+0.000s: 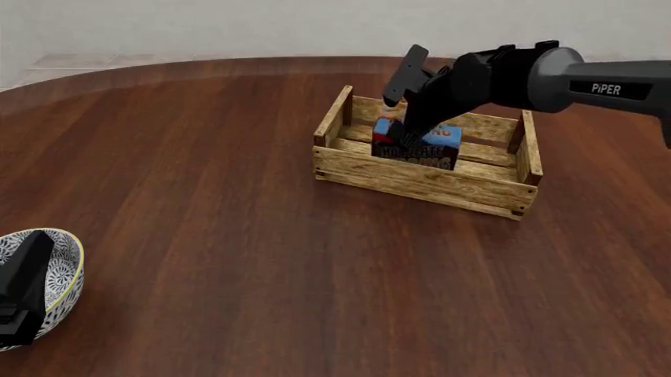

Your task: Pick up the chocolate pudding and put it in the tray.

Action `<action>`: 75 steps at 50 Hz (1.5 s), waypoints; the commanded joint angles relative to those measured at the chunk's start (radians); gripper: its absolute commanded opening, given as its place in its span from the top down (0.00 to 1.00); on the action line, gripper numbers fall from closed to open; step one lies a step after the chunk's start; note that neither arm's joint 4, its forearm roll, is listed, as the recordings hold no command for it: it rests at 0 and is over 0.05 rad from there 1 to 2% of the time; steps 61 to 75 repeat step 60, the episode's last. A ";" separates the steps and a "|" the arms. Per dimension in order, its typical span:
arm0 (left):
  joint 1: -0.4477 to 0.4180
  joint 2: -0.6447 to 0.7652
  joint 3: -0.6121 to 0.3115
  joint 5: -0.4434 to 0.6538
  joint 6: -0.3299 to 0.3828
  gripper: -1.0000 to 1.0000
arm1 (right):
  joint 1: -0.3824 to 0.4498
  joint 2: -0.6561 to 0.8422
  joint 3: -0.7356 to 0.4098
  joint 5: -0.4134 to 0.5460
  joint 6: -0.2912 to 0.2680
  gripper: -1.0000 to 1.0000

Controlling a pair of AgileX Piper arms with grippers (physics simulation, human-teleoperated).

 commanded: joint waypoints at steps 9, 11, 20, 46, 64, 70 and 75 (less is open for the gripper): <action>0.000 0.000 0.000 0.000 0.000 0.00 | -0.009 -0.013 -0.008 0.005 0.012 0.00; 0.000 0.000 0.000 0.000 0.000 0.00 | -0.007 -0.028 -0.006 0.012 0.015 0.00; 0.000 0.000 0.000 0.000 0.000 0.00 | 0.000 -0.093 0.018 0.034 0.010 0.00; 0.000 0.000 0.000 0.000 0.000 0.00 | -0.001 -0.541 0.171 0.132 -0.034 0.00; 0.000 0.000 0.000 0.000 0.000 0.00 | -0.004 -0.809 0.306 0.165 -0.041 0.00; 0.000 0.000 0.000 0.000 0.000 0.00 | -0.004 -0.809 0.306 0.165 -0.041 0.00; 0.000 0.000 0.000 0.000 0.000 0.00 | -0.004 -0.809 0.306 0.165 -0.041 0.00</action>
